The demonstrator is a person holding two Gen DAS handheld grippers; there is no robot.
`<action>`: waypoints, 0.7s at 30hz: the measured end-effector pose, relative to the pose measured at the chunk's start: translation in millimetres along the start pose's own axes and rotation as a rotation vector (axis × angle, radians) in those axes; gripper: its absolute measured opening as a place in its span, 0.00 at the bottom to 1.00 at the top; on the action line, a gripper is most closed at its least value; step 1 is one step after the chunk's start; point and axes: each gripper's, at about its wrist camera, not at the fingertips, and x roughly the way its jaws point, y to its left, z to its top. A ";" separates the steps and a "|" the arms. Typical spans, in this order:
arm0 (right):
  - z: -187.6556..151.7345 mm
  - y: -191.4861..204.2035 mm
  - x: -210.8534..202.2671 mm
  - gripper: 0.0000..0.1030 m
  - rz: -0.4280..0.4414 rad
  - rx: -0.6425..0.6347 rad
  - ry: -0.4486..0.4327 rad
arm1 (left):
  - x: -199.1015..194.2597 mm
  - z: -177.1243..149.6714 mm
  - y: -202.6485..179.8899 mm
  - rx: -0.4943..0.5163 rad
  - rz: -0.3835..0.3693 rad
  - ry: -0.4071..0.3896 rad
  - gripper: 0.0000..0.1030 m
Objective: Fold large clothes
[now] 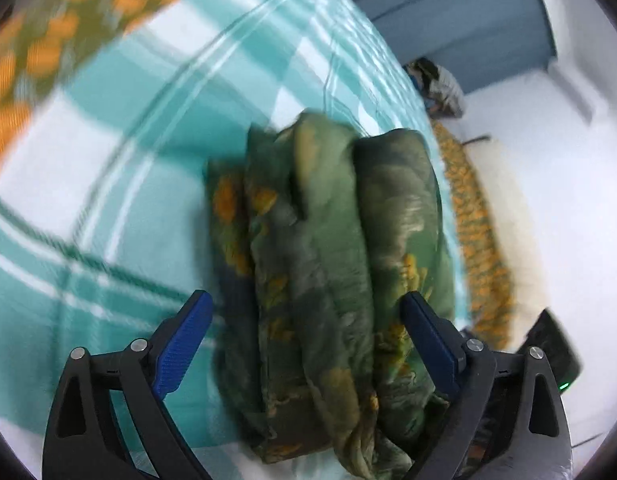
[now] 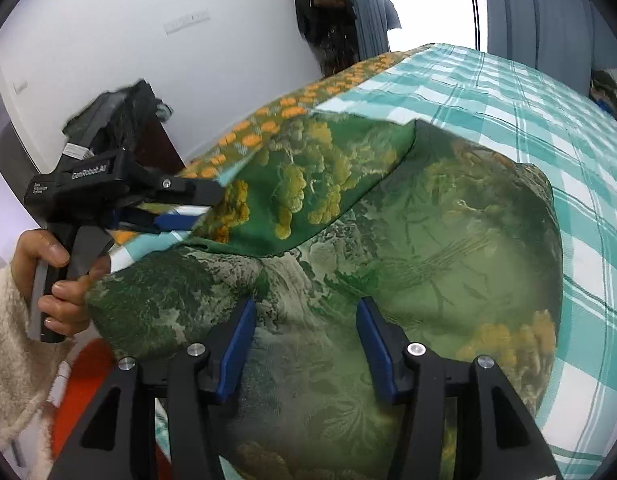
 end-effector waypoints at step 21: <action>-12.7 -56.5 -62.1 0.72 0.080 0.193 -0.107 | 80.4 15.3 -10.8 0.061 0.036 0.175 1.00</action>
